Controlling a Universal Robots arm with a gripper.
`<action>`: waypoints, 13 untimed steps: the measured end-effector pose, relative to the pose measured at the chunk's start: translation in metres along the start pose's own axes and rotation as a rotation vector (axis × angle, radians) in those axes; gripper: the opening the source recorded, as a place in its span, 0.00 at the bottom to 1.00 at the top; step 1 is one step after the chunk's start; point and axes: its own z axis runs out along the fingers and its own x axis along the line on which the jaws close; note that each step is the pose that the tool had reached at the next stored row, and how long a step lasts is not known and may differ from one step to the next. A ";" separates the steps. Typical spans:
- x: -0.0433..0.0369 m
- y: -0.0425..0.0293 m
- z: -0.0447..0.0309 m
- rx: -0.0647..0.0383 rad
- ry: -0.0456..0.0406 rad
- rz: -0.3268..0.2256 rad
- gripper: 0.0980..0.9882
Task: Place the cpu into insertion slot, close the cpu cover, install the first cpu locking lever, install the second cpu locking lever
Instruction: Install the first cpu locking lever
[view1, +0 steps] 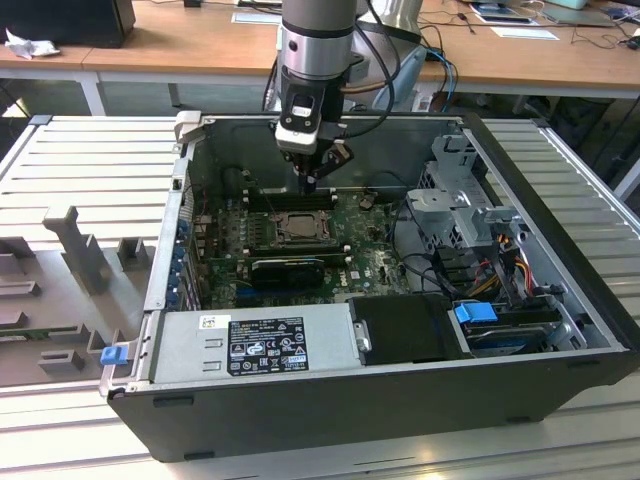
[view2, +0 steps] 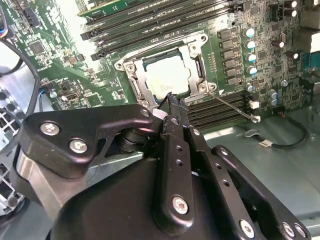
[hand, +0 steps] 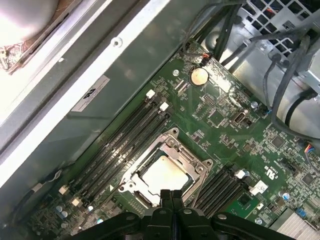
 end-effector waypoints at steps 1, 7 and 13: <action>0.0000 0.0000 0.0000 0.000 0.0000 -0.013 0.01; 0.0000 0.0000 0.0000 0.001 -0.0002 -0.089 0.01; 0.0000 0.0000 0.0000 0.001 -0.0004 -0.157 0.01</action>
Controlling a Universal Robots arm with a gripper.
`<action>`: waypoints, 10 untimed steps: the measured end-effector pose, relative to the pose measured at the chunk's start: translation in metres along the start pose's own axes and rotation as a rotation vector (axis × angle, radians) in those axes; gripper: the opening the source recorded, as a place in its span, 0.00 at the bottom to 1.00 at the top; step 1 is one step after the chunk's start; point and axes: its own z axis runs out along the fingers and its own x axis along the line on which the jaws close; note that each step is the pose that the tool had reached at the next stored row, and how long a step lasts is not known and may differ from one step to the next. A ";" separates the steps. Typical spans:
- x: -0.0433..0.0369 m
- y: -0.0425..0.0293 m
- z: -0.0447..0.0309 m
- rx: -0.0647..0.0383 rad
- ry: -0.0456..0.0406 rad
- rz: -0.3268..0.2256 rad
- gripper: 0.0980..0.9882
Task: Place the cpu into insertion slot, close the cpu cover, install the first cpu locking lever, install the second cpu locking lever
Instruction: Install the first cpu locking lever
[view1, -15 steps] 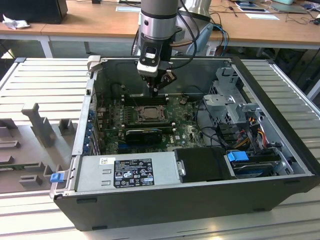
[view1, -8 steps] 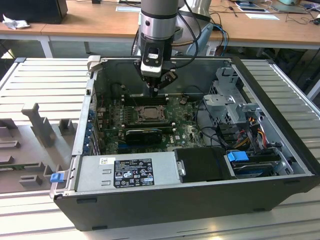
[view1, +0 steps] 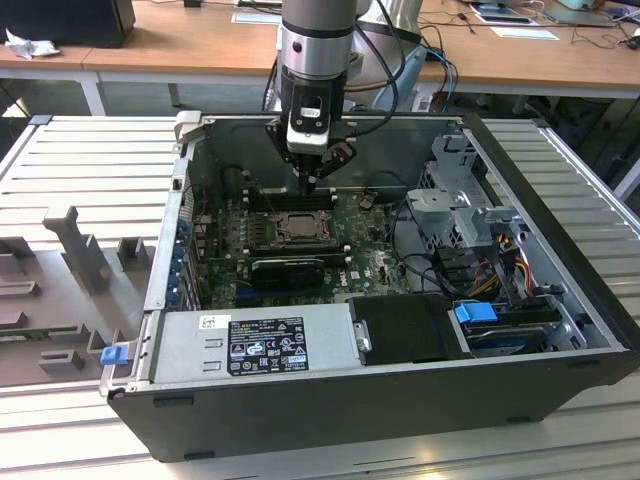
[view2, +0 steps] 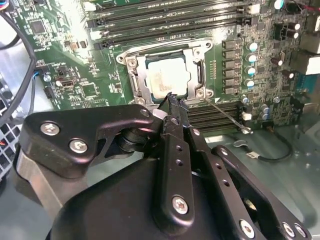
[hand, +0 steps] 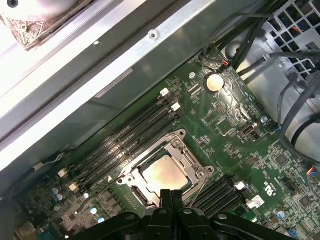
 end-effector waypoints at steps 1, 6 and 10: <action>0.0000 0.0000 0.0000 0.000 0.0000 -0.014 0.01; 0.0000 0.0000 0.0000 0.000 -0.0002 -0.077 0.01; 0.0000 0.0000 0.0000 0.001 -0.0004 -0.170 0.01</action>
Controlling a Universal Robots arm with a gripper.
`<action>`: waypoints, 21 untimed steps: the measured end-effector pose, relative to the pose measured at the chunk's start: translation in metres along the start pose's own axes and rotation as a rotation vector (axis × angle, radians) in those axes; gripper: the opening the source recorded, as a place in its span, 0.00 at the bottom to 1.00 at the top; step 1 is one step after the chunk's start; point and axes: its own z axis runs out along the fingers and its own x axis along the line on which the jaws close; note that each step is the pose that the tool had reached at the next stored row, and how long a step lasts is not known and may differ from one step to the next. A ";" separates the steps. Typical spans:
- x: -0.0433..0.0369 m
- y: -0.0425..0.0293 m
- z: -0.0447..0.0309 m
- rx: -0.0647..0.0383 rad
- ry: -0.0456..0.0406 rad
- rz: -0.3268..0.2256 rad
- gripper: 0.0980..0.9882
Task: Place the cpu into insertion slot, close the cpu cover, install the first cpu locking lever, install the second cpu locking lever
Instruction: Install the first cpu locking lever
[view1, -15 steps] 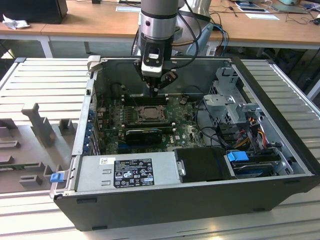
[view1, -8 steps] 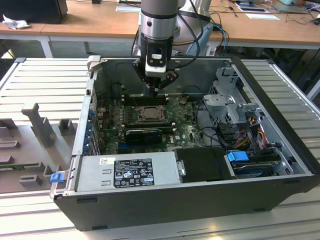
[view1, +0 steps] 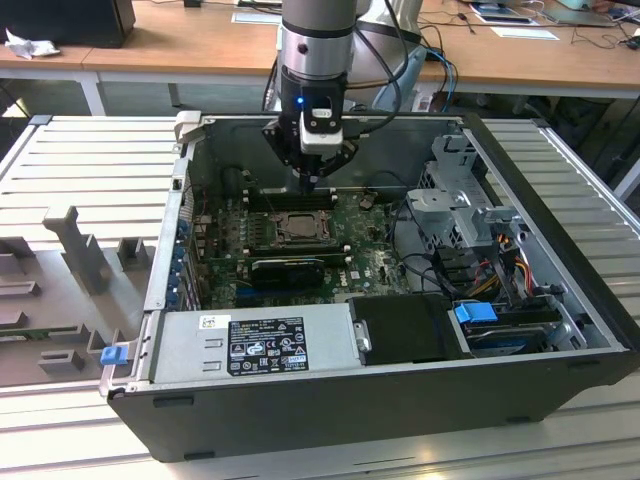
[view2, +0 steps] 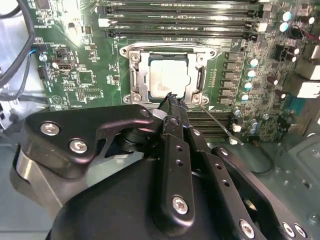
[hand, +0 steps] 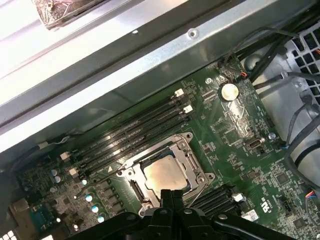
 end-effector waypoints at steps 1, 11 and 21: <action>0.0000 0.0000 0.0000 0.000 0.0000 -0.015 0.01; 0.0000 0.0000 0.0000 0.000 -0.0012 -0.165 0.01; 0.0000 0.0000 0.0000 0.000 -0.0027 -0.296 0.01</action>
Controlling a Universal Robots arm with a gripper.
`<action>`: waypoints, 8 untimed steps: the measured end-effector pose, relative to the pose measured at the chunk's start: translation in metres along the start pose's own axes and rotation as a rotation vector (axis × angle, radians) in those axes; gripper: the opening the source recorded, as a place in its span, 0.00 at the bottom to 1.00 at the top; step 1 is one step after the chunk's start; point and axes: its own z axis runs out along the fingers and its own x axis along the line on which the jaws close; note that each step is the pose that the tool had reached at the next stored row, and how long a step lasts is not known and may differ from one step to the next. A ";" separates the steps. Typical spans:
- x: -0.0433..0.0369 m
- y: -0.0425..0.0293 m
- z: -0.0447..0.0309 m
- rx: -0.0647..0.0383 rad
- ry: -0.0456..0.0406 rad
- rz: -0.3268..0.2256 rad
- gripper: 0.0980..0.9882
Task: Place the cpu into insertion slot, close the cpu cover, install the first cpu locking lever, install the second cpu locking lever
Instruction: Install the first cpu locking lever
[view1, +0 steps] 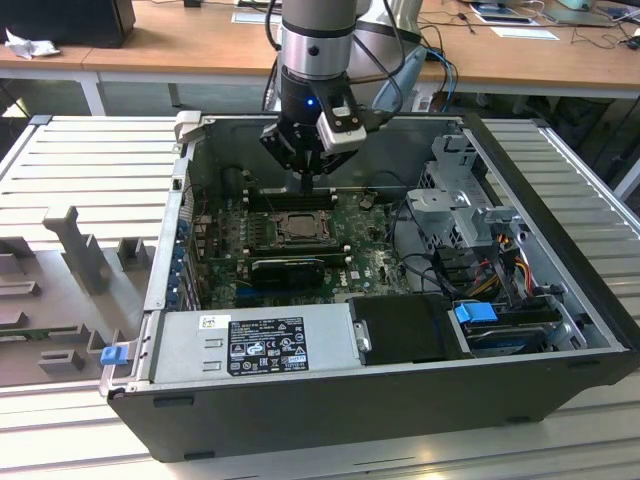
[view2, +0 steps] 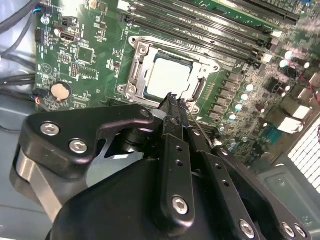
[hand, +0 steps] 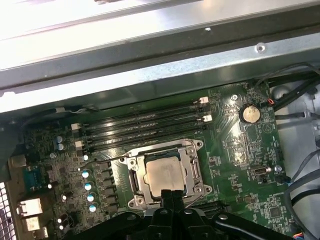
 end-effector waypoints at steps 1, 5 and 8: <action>0.0000 0.0000 0.0000 0.000 -0.0001 -0.009 0.01; 0.0000 0.0000 0.0000 0.000 -0.0008 -0.064 0.01; 0.0000 0.0000 0.0000 0.000 -0.0012 -0.097 0.01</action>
